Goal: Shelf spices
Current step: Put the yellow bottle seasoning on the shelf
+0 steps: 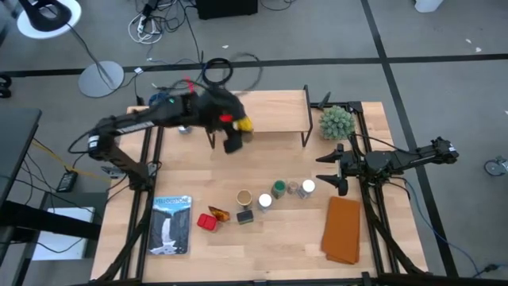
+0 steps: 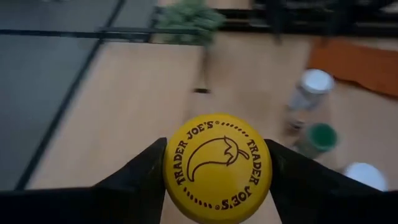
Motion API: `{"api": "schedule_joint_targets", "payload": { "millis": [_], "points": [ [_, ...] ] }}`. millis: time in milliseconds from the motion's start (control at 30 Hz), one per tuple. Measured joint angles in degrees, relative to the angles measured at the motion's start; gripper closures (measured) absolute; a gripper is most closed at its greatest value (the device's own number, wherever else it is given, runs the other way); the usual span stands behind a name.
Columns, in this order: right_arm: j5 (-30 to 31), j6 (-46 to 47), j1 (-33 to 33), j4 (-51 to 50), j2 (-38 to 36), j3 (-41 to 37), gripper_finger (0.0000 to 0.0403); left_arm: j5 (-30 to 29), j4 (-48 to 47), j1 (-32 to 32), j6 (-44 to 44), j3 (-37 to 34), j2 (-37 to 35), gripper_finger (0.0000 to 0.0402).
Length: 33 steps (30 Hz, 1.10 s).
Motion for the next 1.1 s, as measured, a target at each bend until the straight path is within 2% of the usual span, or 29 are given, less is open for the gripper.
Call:
{"api": "schedule_joint_targets", "payload": {
  "millis": [133, 300, 467, 567, 700, 1000, 1100],
  "points": [
    [0.0, 0.0, 0.0, 0.0, 0.0, 0.0, 0.0085, 0.1, -2.8, 6.2, 1.8, 0.0, -0.8, 0.0176],
    [0.0, 0.0, 0.0, 0.2, 0.0, 0.0, 0.0085, 5.7, -3.0, 14.7, 4.0, -0.1, -0.7, 0.0171],
    [0.0, 0.0, 0.0, 0.4, 0.0, 0.0, 0.0085, 6.8, -1.8, 21.0, 6.5, -0.1, 0.1, 0.0163],
    [0.0, 0.0, 0.0, 0.7, 0.0, 0.0, 0.0085, 9.7, -1.2, 24.7, 7.6, -0.1, 1.0, 0.0163],
    [0.0, 0.0, 0.0, 0.8, 0.0, 0.0, 0.0085, 14.3, -0.3, 28.8, 9.1, -0.1, 4.0, 0.0162],
    [0.0, 0.0, 0.0, 1.6, 0.0, 0.0, 0.0085, 18.4, 2.3, 34.6, 14.4, -0.1, 9.0, 0.0161],
    [0.0, 0.0, 0.0, 1.6, 0.0, 0.0, 0.0085, 23.6, 1.5, 36.9, 13.8, -0.1, 9.1, 0.0161]
  ]
}}
